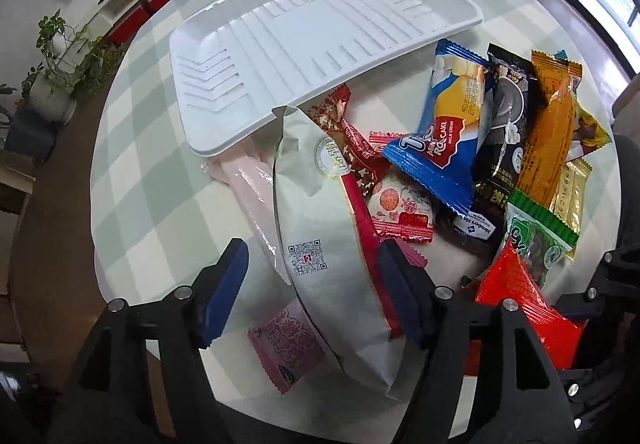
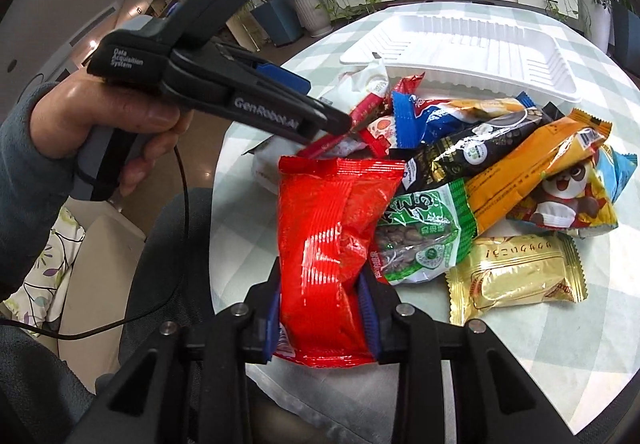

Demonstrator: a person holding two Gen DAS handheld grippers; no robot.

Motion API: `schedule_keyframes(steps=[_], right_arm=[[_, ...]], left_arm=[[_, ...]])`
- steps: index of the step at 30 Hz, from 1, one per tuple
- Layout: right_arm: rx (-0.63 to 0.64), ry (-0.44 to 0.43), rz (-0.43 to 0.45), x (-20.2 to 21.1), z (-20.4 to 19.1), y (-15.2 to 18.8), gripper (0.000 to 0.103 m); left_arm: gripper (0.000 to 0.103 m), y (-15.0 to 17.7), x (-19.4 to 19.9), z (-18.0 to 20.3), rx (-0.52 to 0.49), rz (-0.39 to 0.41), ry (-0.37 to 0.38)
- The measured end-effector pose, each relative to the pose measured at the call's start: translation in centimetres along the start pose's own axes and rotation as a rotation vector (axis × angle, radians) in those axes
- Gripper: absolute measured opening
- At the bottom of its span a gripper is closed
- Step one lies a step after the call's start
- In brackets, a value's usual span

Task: Organize snacks
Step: 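Lift the white packet with the left tool while the right tool lifts the red bag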

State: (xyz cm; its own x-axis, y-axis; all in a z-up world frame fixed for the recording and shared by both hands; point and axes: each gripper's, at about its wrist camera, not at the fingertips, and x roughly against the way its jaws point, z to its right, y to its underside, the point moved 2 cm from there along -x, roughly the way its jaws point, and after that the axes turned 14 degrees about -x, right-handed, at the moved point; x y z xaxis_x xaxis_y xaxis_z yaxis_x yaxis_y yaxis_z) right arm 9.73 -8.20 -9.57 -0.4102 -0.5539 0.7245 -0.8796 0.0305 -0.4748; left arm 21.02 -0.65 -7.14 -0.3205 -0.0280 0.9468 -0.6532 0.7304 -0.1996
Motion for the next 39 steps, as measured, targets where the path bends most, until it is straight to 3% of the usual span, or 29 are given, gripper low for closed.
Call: schedule_keyframes(steps=[4,10,16,18,20,25,39], right_arm=[[-0.001,-0.005,0.001,0.3,0.4,0.0,0.036],[-0.011,-0.012,0.009,0.9,0.9,-0.1,0.036],[-0.017,-0.023,0.011,1.1,1.3,0.2,0.036],[-0.02,-0.027,0.011,1.2,1.5,0.1,0.036],[-0.019,-0.03,0.012,1.2,1.6,0.1,0.036],[-0.022,-0.032,0.013,1.4,1.9,0.1,0.036],[-0.043,-0.027,0.038,2.2,1.5,0.3,0.035]], left_arm=[[0.068,0.0,-0.9,0.6,-0.007,-0.041,-0.019],[0.07,-0.3,0.2,1.4,-0.033,-0.039,-0.065],[0.069,0.6,0.2,1.1,-0.004,-0.047,-0.028],[0.063,1.1,-0.2,0.8,0.012,-0.048,0.007],[0.039,1.3,-0.5,0.5,0.039,-0.043,0.055],[0.02,1.1,0.1,0.8,0.001,-0.008,0.042],[0.01,2.1,1.9,0.8,0.01,0.106,0.109]])
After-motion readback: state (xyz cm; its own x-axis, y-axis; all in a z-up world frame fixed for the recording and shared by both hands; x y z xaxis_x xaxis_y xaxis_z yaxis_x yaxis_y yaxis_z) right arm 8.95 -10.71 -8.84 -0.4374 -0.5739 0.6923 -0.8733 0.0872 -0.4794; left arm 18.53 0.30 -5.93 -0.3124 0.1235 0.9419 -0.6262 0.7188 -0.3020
